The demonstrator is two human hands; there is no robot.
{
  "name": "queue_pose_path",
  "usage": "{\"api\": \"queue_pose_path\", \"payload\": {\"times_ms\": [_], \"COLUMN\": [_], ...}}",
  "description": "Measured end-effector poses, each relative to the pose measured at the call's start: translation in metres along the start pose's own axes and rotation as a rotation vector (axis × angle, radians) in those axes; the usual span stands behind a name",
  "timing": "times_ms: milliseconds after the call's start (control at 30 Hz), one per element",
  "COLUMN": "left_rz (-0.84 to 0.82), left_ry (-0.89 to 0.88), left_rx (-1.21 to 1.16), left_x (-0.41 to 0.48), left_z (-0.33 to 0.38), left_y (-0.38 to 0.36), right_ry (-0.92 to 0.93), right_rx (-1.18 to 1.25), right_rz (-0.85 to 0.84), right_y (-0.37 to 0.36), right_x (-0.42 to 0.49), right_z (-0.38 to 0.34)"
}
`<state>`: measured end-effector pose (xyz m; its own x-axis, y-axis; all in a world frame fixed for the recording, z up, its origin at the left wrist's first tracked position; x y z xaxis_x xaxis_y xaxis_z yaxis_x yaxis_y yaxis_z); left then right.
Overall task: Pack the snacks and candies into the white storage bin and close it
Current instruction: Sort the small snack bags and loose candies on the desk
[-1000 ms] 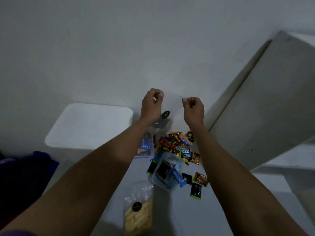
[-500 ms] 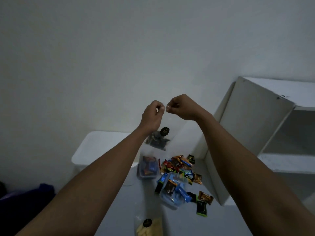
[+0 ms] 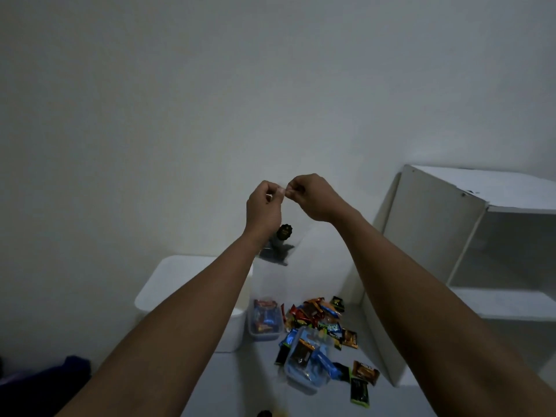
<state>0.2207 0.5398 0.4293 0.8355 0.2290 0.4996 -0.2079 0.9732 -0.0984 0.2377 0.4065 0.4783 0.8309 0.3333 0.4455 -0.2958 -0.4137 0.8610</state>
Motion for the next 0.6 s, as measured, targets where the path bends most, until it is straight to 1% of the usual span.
{"api": "queue_pose_path", "payload": {"times_ms": [133,300,433,533,600], "left_rz": [0.107,0.127,0.174,0.173,0.182], "left_ry": [0.019,0.03,0.076,0.066,0.069], "left_rx": [0.019,0.03,-0.037,-0.033,-0.079], "left_x": [-0.002,-0.01,-0.011,-0.011,-0.014], "left_z": [-0.001,-0.009,-0.011,-0.012,-0.014], "left_y": [-0.005,-0.006,0.0,0.004,0.001], "right_ry": [-0.014,-0.022,-0.055,-0.106,-0.172], "right_rx": [0.045,0.096,0.116,0.191,0.265], "right_rz": [0.019,-0.003,-0.023,-0.012,0.023], "right_y": [0.001,-0.003,-0.005,-0.01,-0.015], "right_x": [-0.005,-0.017,-0.03,-0.039,-0.044], "right_z": [0.0,0.007,0.021,0.036,0.042]}}
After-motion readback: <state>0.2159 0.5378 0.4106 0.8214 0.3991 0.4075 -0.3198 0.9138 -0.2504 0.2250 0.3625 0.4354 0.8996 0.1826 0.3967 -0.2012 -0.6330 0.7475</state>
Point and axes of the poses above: each hand's wrist, its own x-axis towards the middle knuckle, its own y-axis out of the back of the hand, z = x × y, the point moved 2 cm from there along x, towards the middle knuckle, and after that the axes turned 11 degrees about -x, right-handed, at the moved point
